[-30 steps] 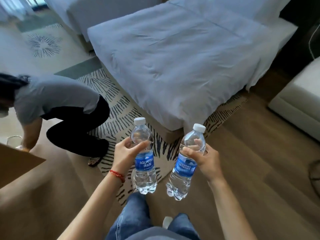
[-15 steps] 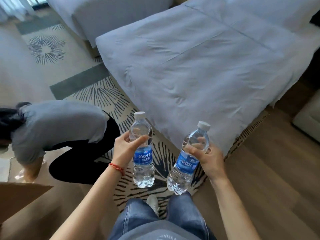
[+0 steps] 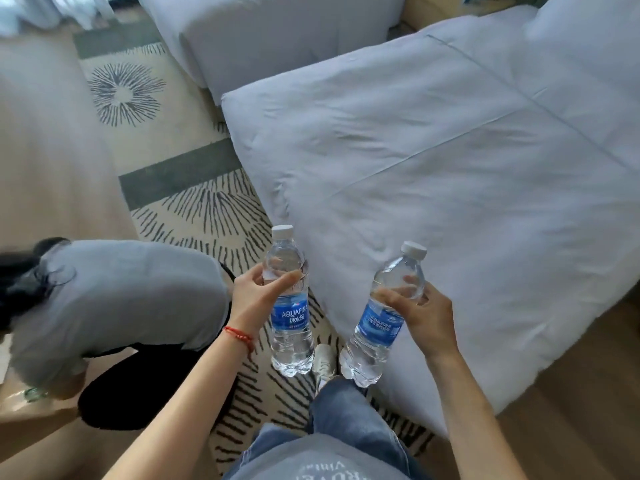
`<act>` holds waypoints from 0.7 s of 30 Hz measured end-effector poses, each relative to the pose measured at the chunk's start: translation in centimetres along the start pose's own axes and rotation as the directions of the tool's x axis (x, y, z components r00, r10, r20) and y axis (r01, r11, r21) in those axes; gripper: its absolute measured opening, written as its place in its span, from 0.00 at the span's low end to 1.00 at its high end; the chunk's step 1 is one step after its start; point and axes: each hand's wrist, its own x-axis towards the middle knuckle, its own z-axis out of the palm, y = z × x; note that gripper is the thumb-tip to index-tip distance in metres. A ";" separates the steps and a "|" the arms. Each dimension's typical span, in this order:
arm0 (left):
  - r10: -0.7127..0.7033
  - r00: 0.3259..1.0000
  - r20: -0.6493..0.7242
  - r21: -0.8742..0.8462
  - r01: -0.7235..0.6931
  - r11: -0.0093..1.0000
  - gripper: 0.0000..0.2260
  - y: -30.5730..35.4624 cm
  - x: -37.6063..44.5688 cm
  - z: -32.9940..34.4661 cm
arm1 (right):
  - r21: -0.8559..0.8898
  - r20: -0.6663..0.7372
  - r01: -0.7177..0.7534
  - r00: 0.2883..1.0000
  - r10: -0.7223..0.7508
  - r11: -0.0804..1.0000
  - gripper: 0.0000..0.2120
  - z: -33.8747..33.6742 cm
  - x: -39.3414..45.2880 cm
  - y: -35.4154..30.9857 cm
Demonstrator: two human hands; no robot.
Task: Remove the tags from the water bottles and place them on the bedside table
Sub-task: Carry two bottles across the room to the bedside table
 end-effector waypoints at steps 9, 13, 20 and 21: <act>0.037 0.997 -0.068 -0.040 -0.040 0.998 0.22 6.0 13.3 2.2 | -0.059 0.074 0.000 0.997 0.004 0.998 0.12 2.8 15.3 -6.4; 0.034 0.996 -0.078 -0.053 -0.038 0.998 0.18 7.8 18.9 2.1 | -0.070 0.076 -0.002 0.997 0.007 0.998 0.12 4.7 20.3 -7.6; 0.036 0.999 0.016 -0.039 -0.035 0.999 0.22 12.1 32.0 1.6 | -0.032 -0.015 -0.012 1.000 0.012 0.999 0.13 9.8 30.3 -10.5; 0.035 0.999 0.029 -0.027 -0.034 0.999 0.21 12.8 33.5 1.6 | -0.026 -0.033 -0.014 0.999 0.013 1.000 0.12 10.5 31.3 -11.0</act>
